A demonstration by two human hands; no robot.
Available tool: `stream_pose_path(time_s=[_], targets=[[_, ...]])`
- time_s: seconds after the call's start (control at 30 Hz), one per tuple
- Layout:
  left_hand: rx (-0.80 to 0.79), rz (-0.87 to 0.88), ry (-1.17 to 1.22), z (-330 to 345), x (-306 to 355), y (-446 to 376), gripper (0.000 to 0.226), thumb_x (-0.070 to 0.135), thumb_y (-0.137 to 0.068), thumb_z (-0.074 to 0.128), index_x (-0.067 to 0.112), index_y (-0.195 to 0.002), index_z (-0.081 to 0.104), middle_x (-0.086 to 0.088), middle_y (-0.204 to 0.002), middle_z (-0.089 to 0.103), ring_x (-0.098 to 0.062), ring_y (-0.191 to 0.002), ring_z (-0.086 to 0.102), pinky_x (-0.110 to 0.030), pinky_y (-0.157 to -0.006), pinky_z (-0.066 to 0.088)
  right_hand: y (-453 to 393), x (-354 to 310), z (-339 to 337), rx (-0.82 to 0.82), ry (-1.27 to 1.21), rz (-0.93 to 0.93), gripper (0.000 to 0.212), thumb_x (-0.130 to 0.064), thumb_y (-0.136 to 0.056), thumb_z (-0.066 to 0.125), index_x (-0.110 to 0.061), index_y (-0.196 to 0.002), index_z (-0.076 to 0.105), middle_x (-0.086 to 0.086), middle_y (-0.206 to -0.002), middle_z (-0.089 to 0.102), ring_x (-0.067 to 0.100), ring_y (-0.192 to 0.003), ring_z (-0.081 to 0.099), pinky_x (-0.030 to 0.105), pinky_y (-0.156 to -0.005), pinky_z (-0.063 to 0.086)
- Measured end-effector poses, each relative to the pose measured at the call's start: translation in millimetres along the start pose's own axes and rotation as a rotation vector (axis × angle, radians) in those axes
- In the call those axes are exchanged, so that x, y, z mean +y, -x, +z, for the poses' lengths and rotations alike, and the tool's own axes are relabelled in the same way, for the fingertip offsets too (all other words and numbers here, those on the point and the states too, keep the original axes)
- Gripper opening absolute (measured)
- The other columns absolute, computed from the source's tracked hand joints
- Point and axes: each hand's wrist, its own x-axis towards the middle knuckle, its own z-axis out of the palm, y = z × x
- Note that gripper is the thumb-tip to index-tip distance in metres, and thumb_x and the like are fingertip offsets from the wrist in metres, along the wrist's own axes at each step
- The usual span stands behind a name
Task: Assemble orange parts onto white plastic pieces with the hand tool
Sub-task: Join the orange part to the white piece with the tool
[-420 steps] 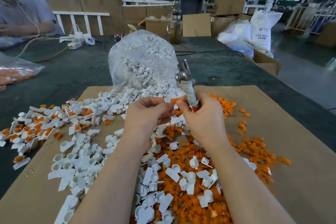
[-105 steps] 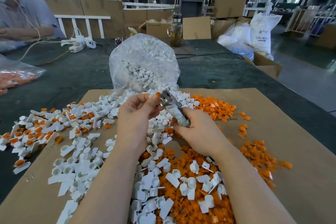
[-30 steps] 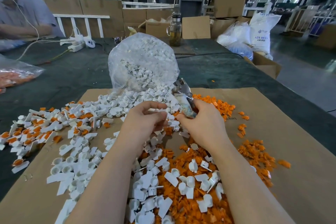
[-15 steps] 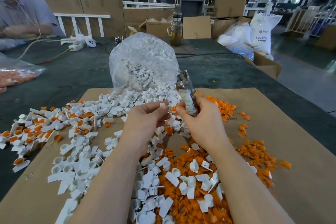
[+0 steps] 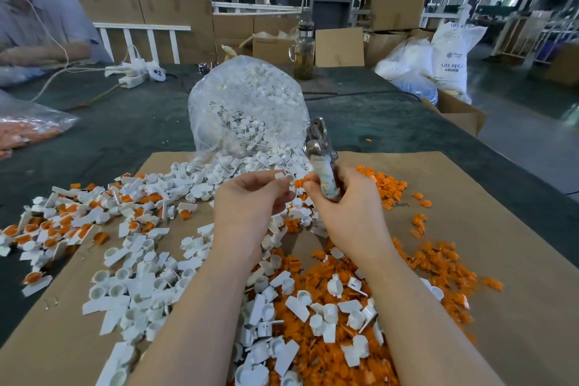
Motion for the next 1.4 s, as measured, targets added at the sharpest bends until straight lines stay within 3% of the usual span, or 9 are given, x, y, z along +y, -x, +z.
stream_pose_path(time_s=[0.17, 0.33, 0.6, 0.73, 0.97, 1.13, 1.23, 1.3, 1.4], targets=[[-0.040, 0.019, -0.012, 2.5, 0.0, 4.5, 0.003, 0.003, -0.083, 0.073, 0.004, -0.085, 0.071, -0.010, -0.069, 0.075, -0.018, -0.067, 0.074, -0.022, -0.059, 0.059, 0.7, -0.3, 1.0, 0.053, 0.053, -0.007, 0.012, -0.035, -0.089, 0.068, -0.024, -0.093, 0.064, -0.015, -0.075, 0.062, 0.004, -0.070, 0.060, 0.021, -0.060, 0.048], [-0.050, 0.072, -0.038, 5.1, 0.3, 7.5, 0.007, 0.001, -0.081, 0.075, 0.006, -0.077, 0.073, -0.010, -0.068, 0.074, -0.020, -0.068, 0.075, -0.022, -0.059, 0.058, 2.0, -2.6, 0.6, 0.099, 0.135, -0.033, 0.015, -0.037, -0.088, 0.069, -0.030, -0.086, 0.056, -0.017, -0.068, 0.057, 0.000, -0.074, 0.057, 0.013, -0.052, 0.035], [-0.007, 0.211, -0.264, 7.8, -0.3, 10.2, 0.018, 0.017, -0.078, 0.082, 0.027, -0.066, 0.073, 0.007, -0.066, 0.074, -0.017, -0.070, 0.073, -0.038, -0.073, 0.062, 2.7, -5.3, -0.5, 0.114, 0.127, -0.015, 0.017, -0.033, -0.087, 0.069, -0.025, -0.081, 0.055, -0.015, -0.063, 0.053, 0.002, -0.059, 0.052, 0.015, -0.051, 0.031], [-0.004, 0.263, -0.331, 9.3, 0.4, 12.5, 0.012, 0.024, -0.076, 0.083, 0.029, -0.070, 0.074, 0.012, -0.066, 0.073, -0.010, -0.068, 0.071, -0.037, -0.072, 0.062, 3.1, -5.6, -1.0, 0.114, 0.115, -0.019, 0.016, -0.028, -0.087, 0.069, -0.023, -0.081, 0.055, -0.016, -0.064, 0.052, 0.003, -0.059, 0.051, 0.016, -0.052, 0.031], [0.039, 0.285, -0.381, 9.9, -1.2, 12.2, 0.014, 0.026, -0.075, 0.083, 0.031, -0.070, 0.071, 0.018, -0.065, 0.070, -0.002, -0.062, 0.067, -0.023, -0.060, 0.056, -1.9, -4.9, -1.6, 0.005, 0.060, 0.007, 0.007, -0.024, -0.089, 0.068, -0.021, -0.086, 0.062, -0.010, -0.069, 0.060, 0.007, -0.062, 0.056, 0.023, -0.054, 0.042], [0.058, 0.266, -0.360, 8.1, -2.4, 9.8, 0.016, 0.026, -0.078, 0.083, 0.028, -0.068, 0.070, 0.012, -0.066, 0.072, -0.016, -0.067, 0.070, -0.037, -0.067, 0.061, -1.1, -7.7, -6.7, -0.098, -0.007, 0.038, 0.003, -0.017, -0.088, 0.065, -0.019, -0.090, 0.065, 0.000, -0.076, 0.066, 0.019, -0.070, 0.061, 0.041, -0.063, 0.053], [0.033, 0.240, -0.301, 5.5, -2.4, 7.8, 0.012, 0.022, -0.082, 0.080, 0.024, -0.074, 0.071, 0.006, -0.067, 0.073, -0.019, -0.070, 0.072, -0.040, -0.072, 0.061, -1.6, -8.3, -11.6, -0.157, -0.065, 0.062, 0.010, -0.016, -0.087, 0.066, -0.023, -0.093, 0.065, -0.005, -0.082, 0.067, 0.011, -0.076, 0.063, 0.026, -0.066, 0.052], [0.013, 0.198, -0.212, 4.1, -1.8, 6.2, 0.009, 0.015, -0.083, 0.079, 0.017, -0.078, 0.072, 0.000, -0.069, 0.074, -0.017, -0.069, 0.074, -0.033, -0.069, 0.061, -2.4, -8.1, -15.9, -0.201, -0.092, 0.071, 0.015, -0.013, -0.086, 0.067, -0.028, -0.091, 0.064, -0.008, -0.084, 0.067, 0.005, -0.078, 0.063, 0.017, -0.064, 0.050], [0.001, 0.158, -0.081, 2.2, 0.1, 3.8, 0.007, 0.007, -0.083, 0.077, 0.009, -0.083, 0.071, -0.005, -0.071, 0.075, -0.017, -0.068, 0.075, -0.021, -0.062, 0.058, -3.0, -5.5, -21.9, -0.285, -0.073, 0.106, 0.013, -0.014, -0.086, 0.068, -0.026, -0.090, 0.065, -0.004, -0.086, 0.067, 0.008, -0.077, 0.063, 0.024, -0.068, 0.052]])
